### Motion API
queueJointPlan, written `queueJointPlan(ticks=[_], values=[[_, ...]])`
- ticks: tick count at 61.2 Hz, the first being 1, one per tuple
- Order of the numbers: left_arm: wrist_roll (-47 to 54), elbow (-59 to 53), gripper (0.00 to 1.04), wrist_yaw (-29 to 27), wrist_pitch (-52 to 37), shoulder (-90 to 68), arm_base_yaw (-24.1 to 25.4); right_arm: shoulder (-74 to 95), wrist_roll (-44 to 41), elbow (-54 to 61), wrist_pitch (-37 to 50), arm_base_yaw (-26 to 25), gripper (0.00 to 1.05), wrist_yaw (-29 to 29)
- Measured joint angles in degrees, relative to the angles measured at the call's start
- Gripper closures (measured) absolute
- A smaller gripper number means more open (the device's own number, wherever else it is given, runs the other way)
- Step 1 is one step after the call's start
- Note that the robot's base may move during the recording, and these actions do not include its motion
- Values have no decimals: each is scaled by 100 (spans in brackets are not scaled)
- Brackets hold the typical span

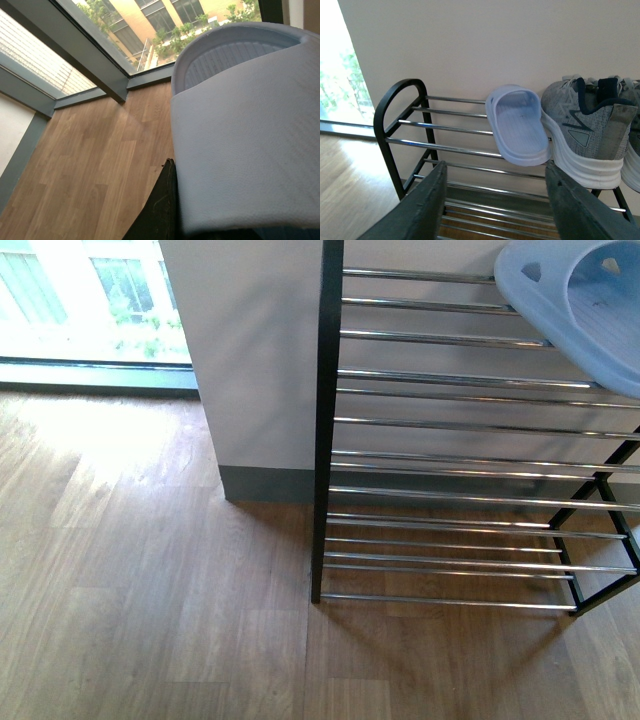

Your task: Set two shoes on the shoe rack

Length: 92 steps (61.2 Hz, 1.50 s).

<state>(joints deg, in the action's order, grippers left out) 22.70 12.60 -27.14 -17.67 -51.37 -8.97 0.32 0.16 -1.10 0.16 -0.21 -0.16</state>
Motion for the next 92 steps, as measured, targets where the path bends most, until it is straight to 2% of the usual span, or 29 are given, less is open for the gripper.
queueJointPlan(ticks=[13,54,62,66,76,92], values=[[0,0,103,-9,0,0,4,0,0,0,-4,0,8,-7],[0,-2,103,9,0,0,-15,-4,0,0,-22,17,9,35],[-955,-15,103,332,-708,-199,-149,-4,0,0,-22,17,9,33],[-1633,291,103,446,-748,-501,-398,-4,0,0,-22,17,9,35],[-2100,1445,103,791,-680,-1506,-907,-4,0,0,-22,17,9,35],[-2415,3283,103,1215,-136,-3161,-1014,-4,0,0,-22,17,9,33]])
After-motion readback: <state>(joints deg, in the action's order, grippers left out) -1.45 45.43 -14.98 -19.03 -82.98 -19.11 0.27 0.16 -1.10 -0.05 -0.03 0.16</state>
